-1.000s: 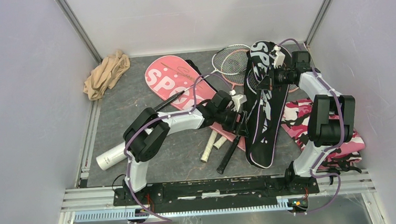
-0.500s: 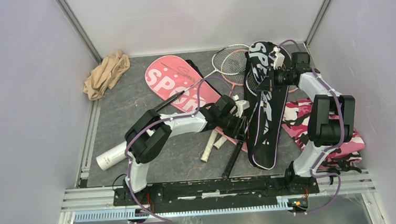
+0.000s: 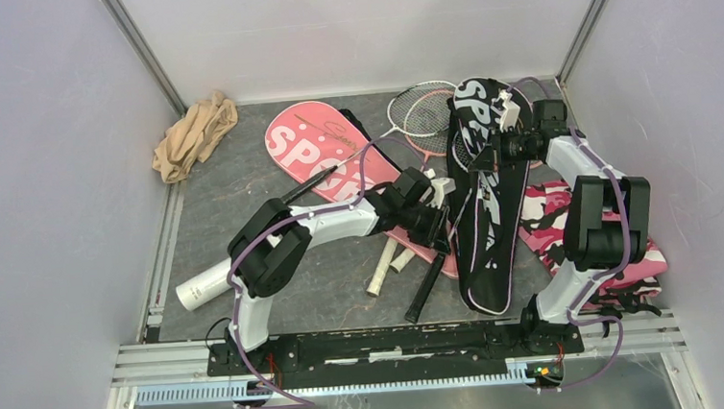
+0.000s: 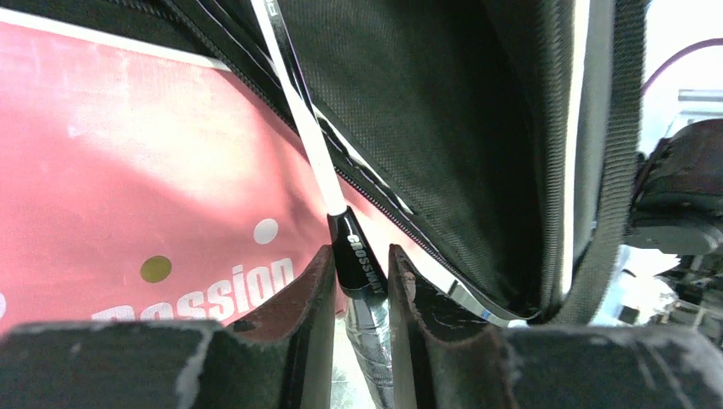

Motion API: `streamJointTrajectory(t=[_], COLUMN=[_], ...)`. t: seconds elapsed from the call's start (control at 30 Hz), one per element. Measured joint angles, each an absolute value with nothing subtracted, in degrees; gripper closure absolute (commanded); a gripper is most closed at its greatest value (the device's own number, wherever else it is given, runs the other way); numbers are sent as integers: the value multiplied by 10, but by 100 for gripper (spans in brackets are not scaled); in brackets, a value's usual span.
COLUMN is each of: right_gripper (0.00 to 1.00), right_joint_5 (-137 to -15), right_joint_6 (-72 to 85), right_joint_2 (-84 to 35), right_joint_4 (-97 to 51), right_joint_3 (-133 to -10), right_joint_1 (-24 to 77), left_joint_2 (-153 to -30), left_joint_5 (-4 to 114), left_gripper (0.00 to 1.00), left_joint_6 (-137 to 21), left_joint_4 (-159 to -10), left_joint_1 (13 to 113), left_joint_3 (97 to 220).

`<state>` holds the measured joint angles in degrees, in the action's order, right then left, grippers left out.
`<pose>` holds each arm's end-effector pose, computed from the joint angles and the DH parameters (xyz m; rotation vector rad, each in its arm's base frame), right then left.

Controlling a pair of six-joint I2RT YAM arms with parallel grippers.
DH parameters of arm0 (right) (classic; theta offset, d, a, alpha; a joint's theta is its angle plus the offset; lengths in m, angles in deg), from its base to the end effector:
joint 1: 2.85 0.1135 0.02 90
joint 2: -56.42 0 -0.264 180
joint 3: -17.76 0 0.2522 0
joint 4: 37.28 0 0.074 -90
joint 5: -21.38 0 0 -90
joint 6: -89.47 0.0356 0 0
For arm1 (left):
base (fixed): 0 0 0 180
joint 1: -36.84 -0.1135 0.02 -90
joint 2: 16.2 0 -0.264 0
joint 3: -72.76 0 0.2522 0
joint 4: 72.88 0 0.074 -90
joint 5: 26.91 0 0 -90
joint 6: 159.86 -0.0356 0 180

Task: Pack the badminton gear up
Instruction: Place the racket in the racket bag.

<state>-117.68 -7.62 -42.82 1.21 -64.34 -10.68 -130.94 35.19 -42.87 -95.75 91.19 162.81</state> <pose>0.3587 -0.0222 0.2194 -0.3079 2.2886 0.9429 0.2375 -0.3598 0.1701 0.8730 2.5084 -1.1670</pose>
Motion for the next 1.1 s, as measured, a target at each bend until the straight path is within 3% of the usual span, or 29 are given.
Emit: streamJointTrajectory(t=[0.4,1.1], right_gripper=[100,100], right_joint_5=[-1176,-1145], right_joint_6=[-58,69], right_joint_2=[-407,-385], right_joint_4=[-10,-139], right_joint_3=[-602,-548], right_joint_1=[-109,-113], left_joint_2=[-1349,-1432], left_joint_5=[353,471], left_gripper=[98,98], left_joint_6=[-338,-247], left_joint_4=[-955,-956], left_joint_1=[900,899], left_joint_3=[1716,1834])
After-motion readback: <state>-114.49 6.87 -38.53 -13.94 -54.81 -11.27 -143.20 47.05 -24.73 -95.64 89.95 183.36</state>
